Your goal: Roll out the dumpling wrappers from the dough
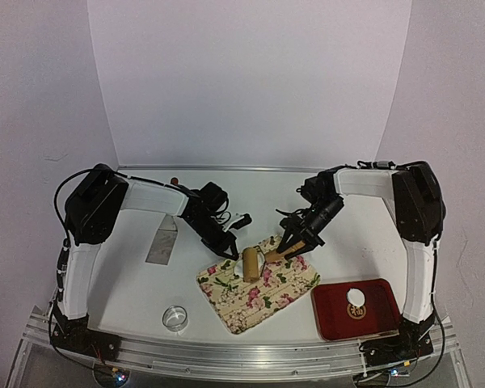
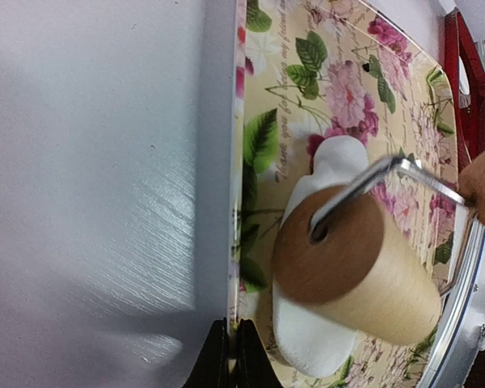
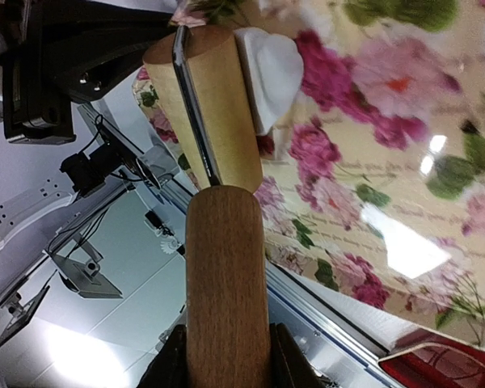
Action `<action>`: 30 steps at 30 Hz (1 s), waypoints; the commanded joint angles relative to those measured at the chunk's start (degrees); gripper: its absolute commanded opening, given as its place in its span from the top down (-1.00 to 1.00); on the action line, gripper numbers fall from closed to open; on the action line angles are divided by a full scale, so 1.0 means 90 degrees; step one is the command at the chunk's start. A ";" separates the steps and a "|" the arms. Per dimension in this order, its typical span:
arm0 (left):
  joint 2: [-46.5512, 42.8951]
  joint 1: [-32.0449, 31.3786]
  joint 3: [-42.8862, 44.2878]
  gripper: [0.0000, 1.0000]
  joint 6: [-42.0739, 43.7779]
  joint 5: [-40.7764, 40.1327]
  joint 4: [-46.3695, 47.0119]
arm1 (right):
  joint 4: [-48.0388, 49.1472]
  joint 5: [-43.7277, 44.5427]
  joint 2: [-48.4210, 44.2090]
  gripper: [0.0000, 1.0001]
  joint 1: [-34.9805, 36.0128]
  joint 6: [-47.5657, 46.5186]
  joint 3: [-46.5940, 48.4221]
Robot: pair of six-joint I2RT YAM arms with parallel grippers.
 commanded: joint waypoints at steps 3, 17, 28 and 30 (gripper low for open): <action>0.0135 -0.0004 -0.0121 1.00 -0.0101 -0.0536 -0.0101 | -0.0220 0.2329 0.0914 1.00 0.0598 0.0904 -0.0165; -0.0150 0.0034 0.0651 0.56 -0.0890 -0.0680 -0.0443 | -0.0183 0.2173 0.0087 1.00 0.0586 0.0865 0.0144; -0.1212 0.0042 -0.0013 0.09 -0.1697 -0.0783 -0.0791 | -0.0001 0.1418 -0.1240 1.00 0.0579 0.1584 0.0047; -0.1365 0.0038 -0.0269 -0.03 -0.1760 -0.0739 -0.0855 | 0.0248 0.1113 -0.1366 1.00 0.0593 0.1841 0.0158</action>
